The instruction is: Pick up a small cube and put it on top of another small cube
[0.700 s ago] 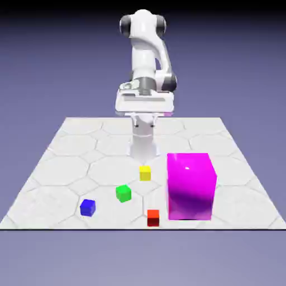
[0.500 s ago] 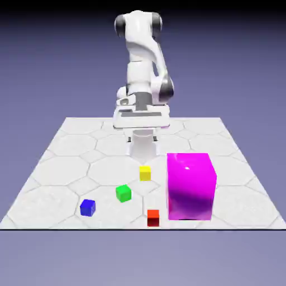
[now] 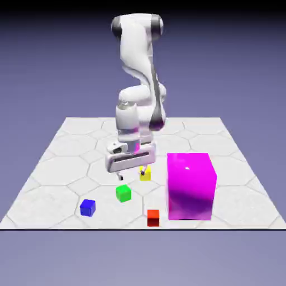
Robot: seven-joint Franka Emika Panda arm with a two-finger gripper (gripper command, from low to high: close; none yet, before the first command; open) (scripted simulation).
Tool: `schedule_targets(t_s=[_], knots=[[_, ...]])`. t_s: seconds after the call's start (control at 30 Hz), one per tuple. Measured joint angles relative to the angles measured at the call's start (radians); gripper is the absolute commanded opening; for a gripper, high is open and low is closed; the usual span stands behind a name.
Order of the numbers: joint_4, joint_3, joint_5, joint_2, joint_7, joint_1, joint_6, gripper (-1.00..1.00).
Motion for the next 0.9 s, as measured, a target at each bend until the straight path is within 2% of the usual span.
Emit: schedule_targets(t_s=[0.17,0.63,0.67,0.73,0.9], knots=[[0.004,-0.131,0.022,0.092,-0.113,0.108,-0.032,0.0],[0.088,0.376,0.561,0.35,-0.514,-0.28,0.109,0.0],[0.093,0.411,0.598,0.368,-0.541,-0.307,0.119,-1.0],[0.093,0.411,0.598,0.368,-0.541,-0.307,0.118,-1.0],[0.064,0.23,0.405,0.276,-0.398,-0.168,0.068,-1.0]])
